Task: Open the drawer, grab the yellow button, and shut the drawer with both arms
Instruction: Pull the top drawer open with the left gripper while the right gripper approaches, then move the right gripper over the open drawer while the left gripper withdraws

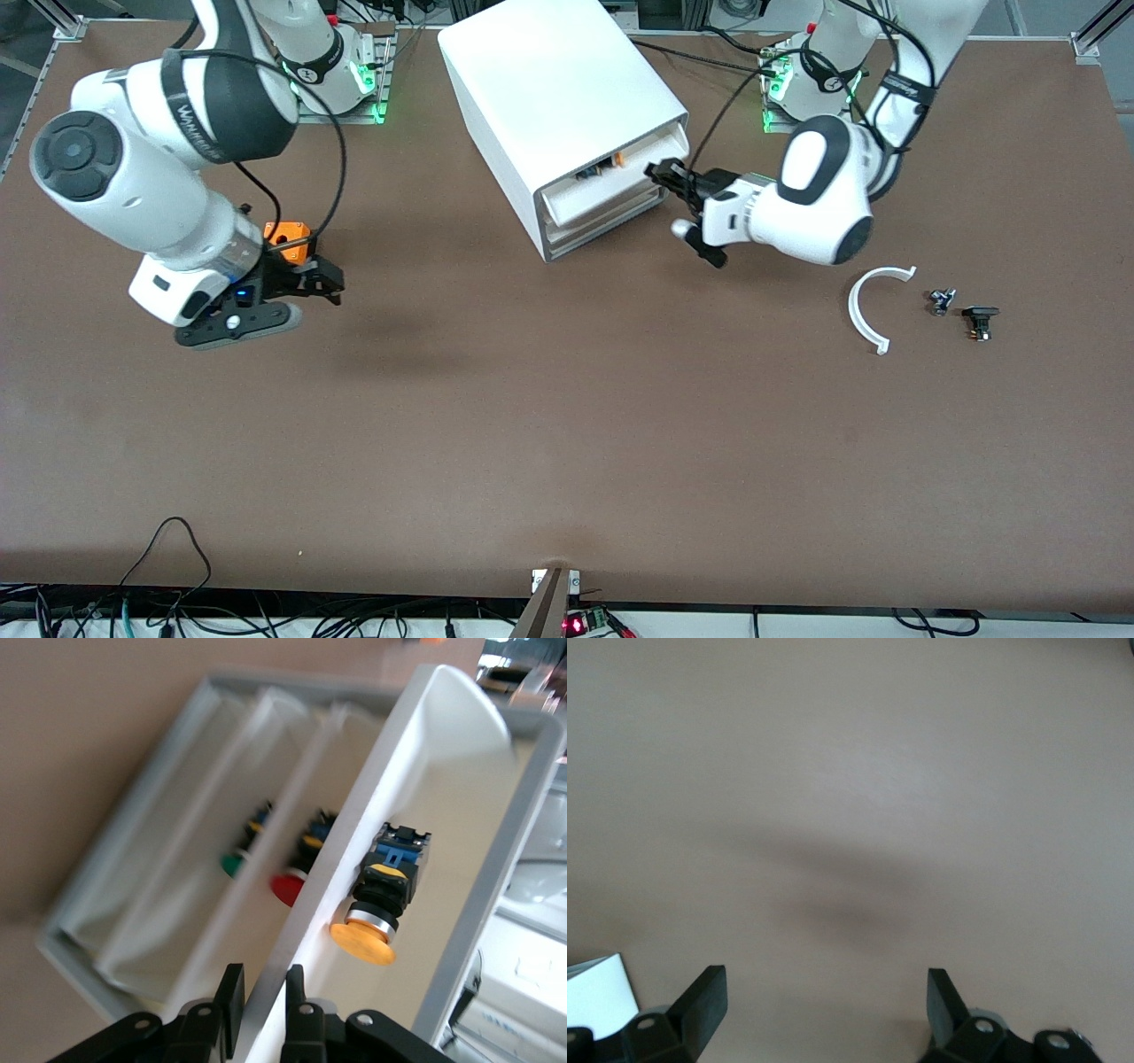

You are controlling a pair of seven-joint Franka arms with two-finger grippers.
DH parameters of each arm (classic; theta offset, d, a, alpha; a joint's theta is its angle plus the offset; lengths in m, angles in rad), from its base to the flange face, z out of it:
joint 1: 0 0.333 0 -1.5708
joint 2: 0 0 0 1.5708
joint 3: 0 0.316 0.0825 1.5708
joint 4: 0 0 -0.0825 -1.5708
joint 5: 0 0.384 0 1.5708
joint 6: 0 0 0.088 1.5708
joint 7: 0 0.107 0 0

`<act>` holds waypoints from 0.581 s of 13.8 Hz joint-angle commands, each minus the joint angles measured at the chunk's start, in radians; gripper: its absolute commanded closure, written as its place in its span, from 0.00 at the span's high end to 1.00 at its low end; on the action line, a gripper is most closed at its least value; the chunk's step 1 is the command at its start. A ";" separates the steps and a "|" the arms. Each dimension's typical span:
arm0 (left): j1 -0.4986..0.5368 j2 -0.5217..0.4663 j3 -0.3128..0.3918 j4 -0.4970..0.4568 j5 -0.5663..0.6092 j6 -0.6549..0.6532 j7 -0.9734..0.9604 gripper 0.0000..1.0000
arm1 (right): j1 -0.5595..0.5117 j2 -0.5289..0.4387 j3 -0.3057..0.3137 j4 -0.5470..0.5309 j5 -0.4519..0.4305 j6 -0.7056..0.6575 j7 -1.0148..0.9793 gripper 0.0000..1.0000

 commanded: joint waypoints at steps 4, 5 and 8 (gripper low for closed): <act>0.051 -0.020 0.086 0.053 -0.003 -0.010 0.035 0.99 | 0.036 0.063 0.039 0.093 0.106 -0.011 -0.054 1.00; 0.053 -0.024 0.088 0.054 -0.003 -0.031 0.036 1.00 | 0.043 0.078 0.074 0.111 0.109 -0.011 -0.111 1.00; 0.062 -0.046 0.088 0.091 -0.004 -0.065 0.039 1.00 | 0.106 0.161 0.130 0.244 0.101 -0.025 -0.300 1.00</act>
